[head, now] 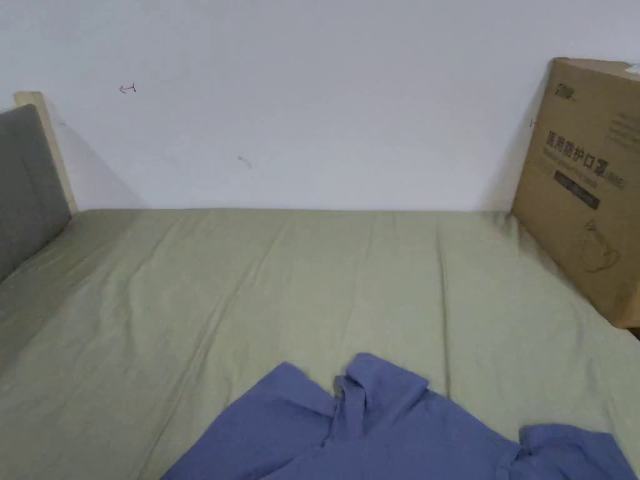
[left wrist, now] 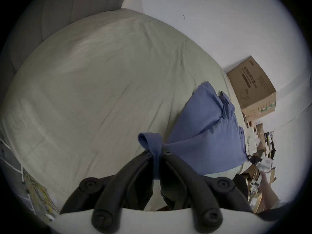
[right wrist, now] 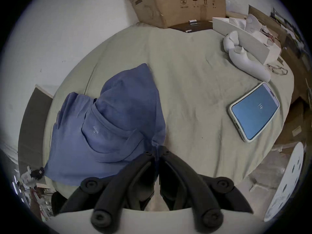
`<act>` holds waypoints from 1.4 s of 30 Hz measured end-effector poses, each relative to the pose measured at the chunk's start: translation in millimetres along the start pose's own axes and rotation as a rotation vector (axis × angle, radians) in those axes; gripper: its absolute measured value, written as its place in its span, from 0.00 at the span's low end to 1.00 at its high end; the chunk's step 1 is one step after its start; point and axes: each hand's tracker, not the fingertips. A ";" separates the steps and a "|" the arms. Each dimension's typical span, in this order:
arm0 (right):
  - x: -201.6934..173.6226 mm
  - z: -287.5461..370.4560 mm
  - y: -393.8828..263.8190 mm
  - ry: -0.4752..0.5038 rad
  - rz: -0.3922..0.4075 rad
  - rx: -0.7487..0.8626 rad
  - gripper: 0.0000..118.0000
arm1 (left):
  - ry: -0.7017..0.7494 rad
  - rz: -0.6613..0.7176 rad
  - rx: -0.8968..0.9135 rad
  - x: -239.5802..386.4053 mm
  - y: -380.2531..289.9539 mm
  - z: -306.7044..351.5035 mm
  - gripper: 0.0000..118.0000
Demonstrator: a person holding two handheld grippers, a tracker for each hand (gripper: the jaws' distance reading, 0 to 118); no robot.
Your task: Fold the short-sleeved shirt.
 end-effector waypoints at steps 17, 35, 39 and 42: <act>-57.2 35.3 -12.2 -0.161 0.033 0.081 0.87 | 0.208 0.009 0.193 -32.1 -27.5 72.1 0.99; -273.2 84.5 -10.6 0.399 0.358 0.375 0.00 | -0.019 -0.276 0.427 154.3 -45.6 81.4 0.00; -303.0 84.2 -13.4 0.475 0.403 0.373 0.00 | -0.003 -0.336 0.379 174.1 -36.1 72.6 0.00; -315.5 90.2 -20.4 0.469 0.493 0.392 0.00 | 0.041 -0.315 0.212 142.9 -12.0 49.6 0.00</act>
